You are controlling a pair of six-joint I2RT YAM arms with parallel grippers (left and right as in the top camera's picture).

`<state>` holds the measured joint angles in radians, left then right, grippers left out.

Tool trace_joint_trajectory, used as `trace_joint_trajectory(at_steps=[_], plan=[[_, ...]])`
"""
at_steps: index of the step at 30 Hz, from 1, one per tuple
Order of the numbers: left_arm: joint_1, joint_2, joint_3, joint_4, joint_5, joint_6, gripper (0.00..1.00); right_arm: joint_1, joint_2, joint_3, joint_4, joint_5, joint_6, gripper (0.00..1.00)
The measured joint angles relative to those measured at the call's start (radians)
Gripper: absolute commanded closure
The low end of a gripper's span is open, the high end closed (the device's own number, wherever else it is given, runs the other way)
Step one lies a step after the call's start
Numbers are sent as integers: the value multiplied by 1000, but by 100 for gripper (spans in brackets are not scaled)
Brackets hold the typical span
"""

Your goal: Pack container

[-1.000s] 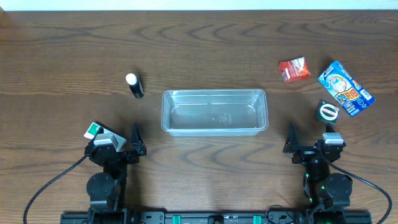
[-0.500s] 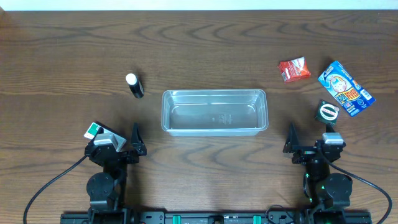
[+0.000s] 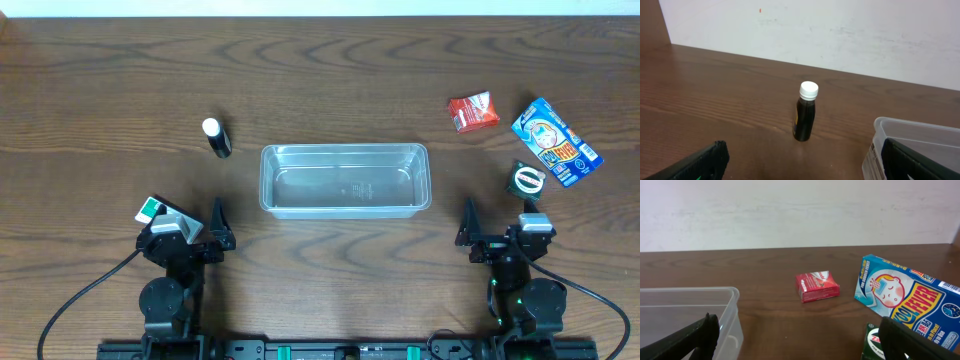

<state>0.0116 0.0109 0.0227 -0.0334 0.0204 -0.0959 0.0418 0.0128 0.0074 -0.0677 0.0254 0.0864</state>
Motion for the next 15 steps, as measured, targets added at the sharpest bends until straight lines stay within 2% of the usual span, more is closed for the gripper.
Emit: trace_joint_trajectory(at_steps=[15], plan=[[0,0,0,0,0,0,2,0,0,0,4,36,0,1]])
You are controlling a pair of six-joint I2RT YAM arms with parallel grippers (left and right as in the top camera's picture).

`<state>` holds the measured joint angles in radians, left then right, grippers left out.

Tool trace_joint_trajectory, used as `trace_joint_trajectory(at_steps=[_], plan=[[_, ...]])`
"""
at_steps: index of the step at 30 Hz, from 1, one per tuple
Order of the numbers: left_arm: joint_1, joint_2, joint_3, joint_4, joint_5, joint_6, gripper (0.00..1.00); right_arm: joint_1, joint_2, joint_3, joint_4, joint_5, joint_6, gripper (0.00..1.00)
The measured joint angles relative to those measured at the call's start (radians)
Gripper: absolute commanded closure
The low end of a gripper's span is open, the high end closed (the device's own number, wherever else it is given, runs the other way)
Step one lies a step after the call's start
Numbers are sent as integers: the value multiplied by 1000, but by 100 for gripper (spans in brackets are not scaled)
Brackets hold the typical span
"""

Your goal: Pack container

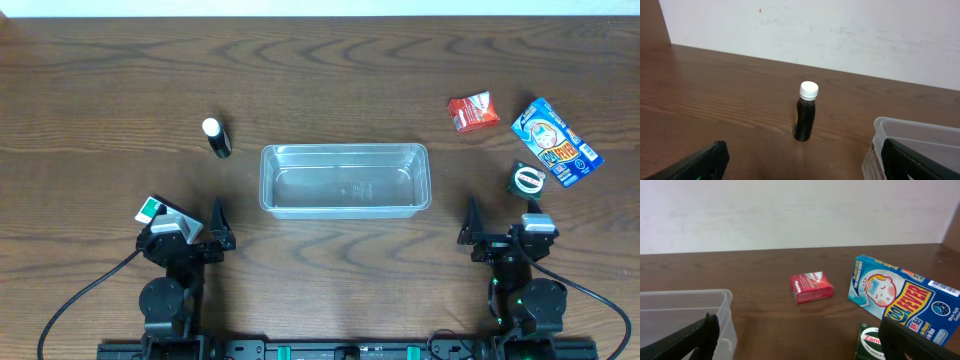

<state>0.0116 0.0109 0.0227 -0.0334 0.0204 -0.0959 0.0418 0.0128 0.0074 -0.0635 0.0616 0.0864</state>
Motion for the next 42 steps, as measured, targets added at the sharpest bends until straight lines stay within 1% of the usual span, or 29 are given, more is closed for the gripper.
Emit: trace_joint_trajectory(at_steps=[6,12,15,17,19,22,27,29,34,37,40,42], plan=[[0,0,0,0,0,0,2,0,0,0,9,6,0,1],[0,0,0,0,0,0,2,0,0,1,94,6,0,1],[0,0,0,0,0,0,2,0,3,26,66,6,0,1],[0,0,0,0,0,0,2,0,24,73,23,11,-5,1],[0,0,0,0,0,0,2,-5,84,158,-27,21,-17,1],[0,0,0,0,0,0,2,-23,214,309,-86,35,-24,1],[0,0,0,0,0,0,2,-51,533,605,-226,48,-31,1],[0,0,0,0,0,0,2,-67,689,747,-311,47,-31,1],[0,0,0,-1,0,0,2,-120,1065,1088,-584,42,-32,1],[0,0,0,0,0,0,2,-145,1229,1227,-681,25,-32,1],[0,0,0,0,0,0,2,-166,1347,1315,-700,13,-46,1],[0,0,0,0,0,0,2,-181,1394,1334,-682,8,-56,1]])
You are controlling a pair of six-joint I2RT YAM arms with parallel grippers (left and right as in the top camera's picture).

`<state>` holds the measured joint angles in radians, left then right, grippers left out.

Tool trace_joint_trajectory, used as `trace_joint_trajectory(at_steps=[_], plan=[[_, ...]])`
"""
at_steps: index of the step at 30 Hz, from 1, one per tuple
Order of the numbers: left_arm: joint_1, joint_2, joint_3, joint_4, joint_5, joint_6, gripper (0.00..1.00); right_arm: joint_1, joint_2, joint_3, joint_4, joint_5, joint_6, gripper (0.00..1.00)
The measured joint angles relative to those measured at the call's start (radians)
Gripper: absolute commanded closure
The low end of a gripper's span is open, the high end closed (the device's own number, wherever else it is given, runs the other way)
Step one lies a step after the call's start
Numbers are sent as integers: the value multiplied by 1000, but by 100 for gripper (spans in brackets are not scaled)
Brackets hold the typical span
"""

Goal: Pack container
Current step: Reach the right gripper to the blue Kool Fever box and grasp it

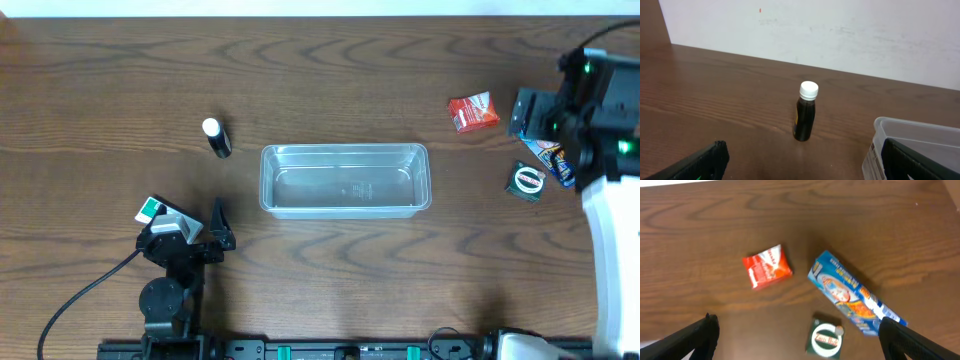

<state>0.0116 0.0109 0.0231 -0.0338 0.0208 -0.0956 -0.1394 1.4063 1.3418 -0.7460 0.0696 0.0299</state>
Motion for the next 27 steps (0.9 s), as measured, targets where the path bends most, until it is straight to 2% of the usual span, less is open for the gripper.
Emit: trace_joint_trajectory(at_steps=[7,14,21,27], plan=[[0,0,0,0,0,0,2,-102,95,2,68,-9,-24,1],[0,0,0,0,0,0,2,-201,167,4,104,-11,-115,1],[0,0,0,0,0,0,2,-215,271,5,125,-35,-248,1],[0,0,0,0,0,0,2,-215,368,5,125,-37,-318,7]])
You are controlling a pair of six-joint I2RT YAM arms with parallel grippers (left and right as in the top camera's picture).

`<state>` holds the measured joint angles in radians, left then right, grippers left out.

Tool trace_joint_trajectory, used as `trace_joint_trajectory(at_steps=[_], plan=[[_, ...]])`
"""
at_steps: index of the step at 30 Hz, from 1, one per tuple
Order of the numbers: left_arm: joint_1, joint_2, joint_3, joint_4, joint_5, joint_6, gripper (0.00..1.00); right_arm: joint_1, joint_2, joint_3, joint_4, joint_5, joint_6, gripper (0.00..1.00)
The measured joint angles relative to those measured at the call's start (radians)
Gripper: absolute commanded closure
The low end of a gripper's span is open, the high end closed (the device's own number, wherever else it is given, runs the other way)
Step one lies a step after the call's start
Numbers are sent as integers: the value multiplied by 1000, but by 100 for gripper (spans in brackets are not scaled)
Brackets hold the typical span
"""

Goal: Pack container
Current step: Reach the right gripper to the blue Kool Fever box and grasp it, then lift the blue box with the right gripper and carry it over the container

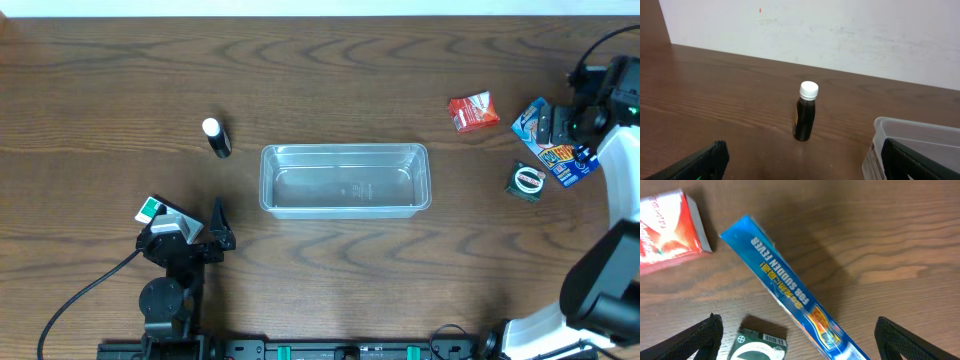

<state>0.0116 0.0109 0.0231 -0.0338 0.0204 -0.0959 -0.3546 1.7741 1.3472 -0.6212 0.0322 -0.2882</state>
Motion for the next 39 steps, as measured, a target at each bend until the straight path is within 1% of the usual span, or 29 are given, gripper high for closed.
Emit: trace_joint_trajectory(at_steps=[2,3,8,9,11,12,14,15,16,17,27,32,35,39], plan=[[0,0,0,0,0,0,2,0,23,0,4,-1,-19,9],[0,0,0,0,0,0,2,0,33,0,8,-1,-24,12],[0,0,0,0,0,0,2,-1,72,0,27,-3,-52,36],[0,0,0,0,0,0,2,-1,80,0,32,-3,-58,42],[0,0,0,0,0,0,2,-1,92,0,37,-3,-65,58],[0,0,0,0,0,0,2,-1,98,0,39,-3,-69,64],[0,0,0,0,0,0,2,-1,106,0,42,-3,-68,80],[0,0,0,0,0,0,2,-1,110,0,42,-3,-72,86],[0,0,0,0,0,0,2,-1,113,0,43,-3,-63,95],[0,0,0,0,0,0,2,-1,113,0,44,-3,-66,99],[0,0,0,0,0,0,2,-1,96,0,42,31,-65,99],[0,0,0,0,0,0,2,1,-14,23,52,15,-51,99],[0,0,0,0,0,0,2,8,-132,61,76,-113,-40,99],[0,0,0,0,0,0,2,66,-303,100,152,-402,-55,99]])
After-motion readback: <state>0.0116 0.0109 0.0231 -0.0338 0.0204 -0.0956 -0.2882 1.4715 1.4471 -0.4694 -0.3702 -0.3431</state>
